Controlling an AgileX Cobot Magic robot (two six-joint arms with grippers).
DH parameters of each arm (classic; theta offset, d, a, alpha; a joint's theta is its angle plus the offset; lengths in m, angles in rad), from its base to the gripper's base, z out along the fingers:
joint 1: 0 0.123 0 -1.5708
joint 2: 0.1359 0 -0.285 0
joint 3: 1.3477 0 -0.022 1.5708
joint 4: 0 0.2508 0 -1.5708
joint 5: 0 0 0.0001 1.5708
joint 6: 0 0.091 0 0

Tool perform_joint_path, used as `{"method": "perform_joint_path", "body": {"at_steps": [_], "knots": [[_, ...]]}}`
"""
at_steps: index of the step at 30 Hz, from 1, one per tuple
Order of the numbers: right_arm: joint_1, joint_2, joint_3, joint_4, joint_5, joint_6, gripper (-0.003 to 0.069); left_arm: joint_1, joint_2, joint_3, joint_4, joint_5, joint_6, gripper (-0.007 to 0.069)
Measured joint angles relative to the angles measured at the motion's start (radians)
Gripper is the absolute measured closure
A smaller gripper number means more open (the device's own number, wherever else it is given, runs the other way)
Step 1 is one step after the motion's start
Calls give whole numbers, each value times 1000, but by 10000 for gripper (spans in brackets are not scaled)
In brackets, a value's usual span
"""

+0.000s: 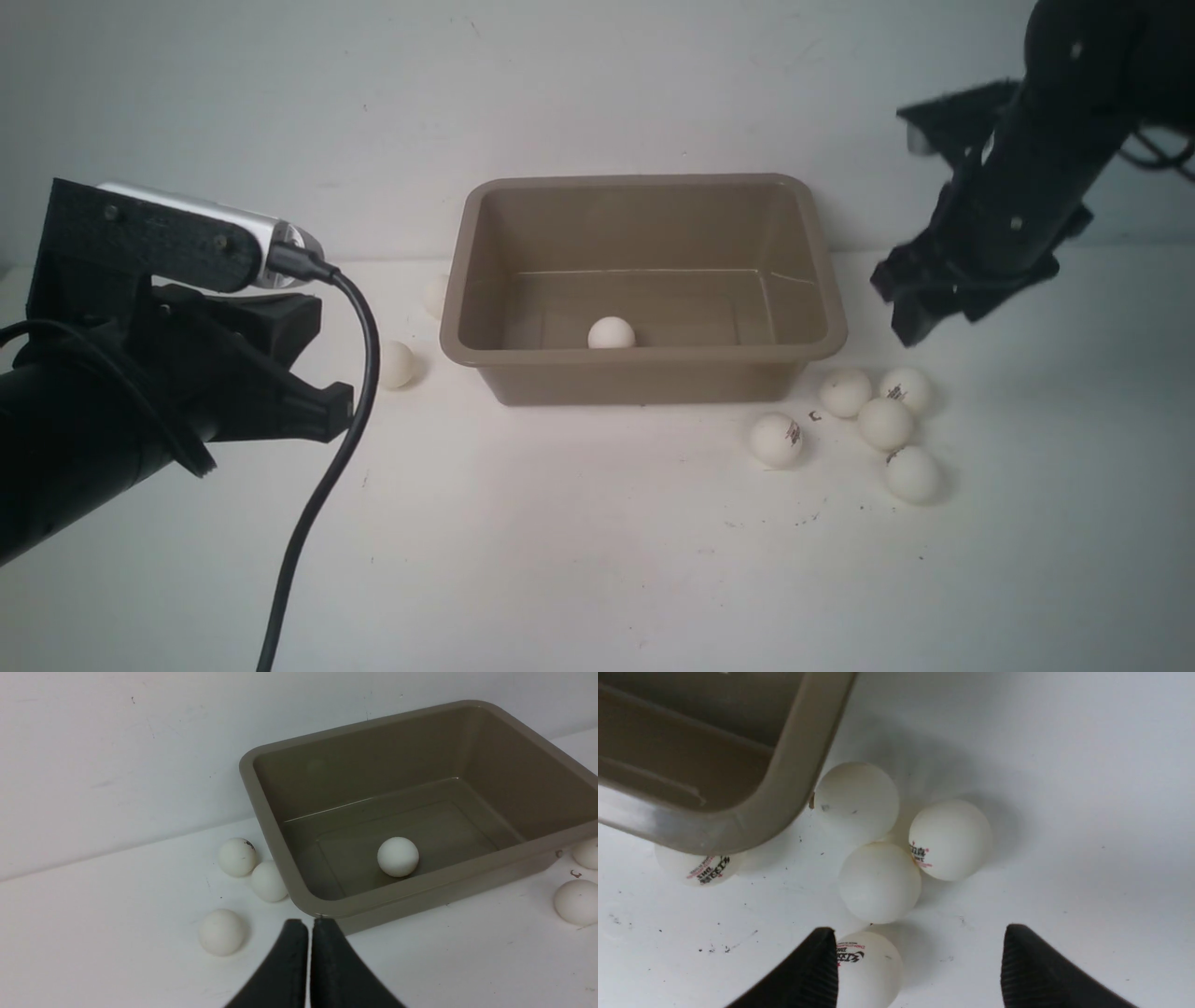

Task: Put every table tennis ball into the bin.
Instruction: Use the right arm to clamp the table tennis ball closest to it

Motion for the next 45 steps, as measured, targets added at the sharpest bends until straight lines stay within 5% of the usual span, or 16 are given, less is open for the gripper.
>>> {"method": "perform_joint_path", "body": {"at_steps": [11, 45], "knots": [[0, 0, 110, -6, -178, 0, 231, 0, 0, 0, -6, 1, 0, 629], [-35, 122, 110, -51, -321, 11, 231, 0, 0, 0, -25, 6, 0, 629]]}}
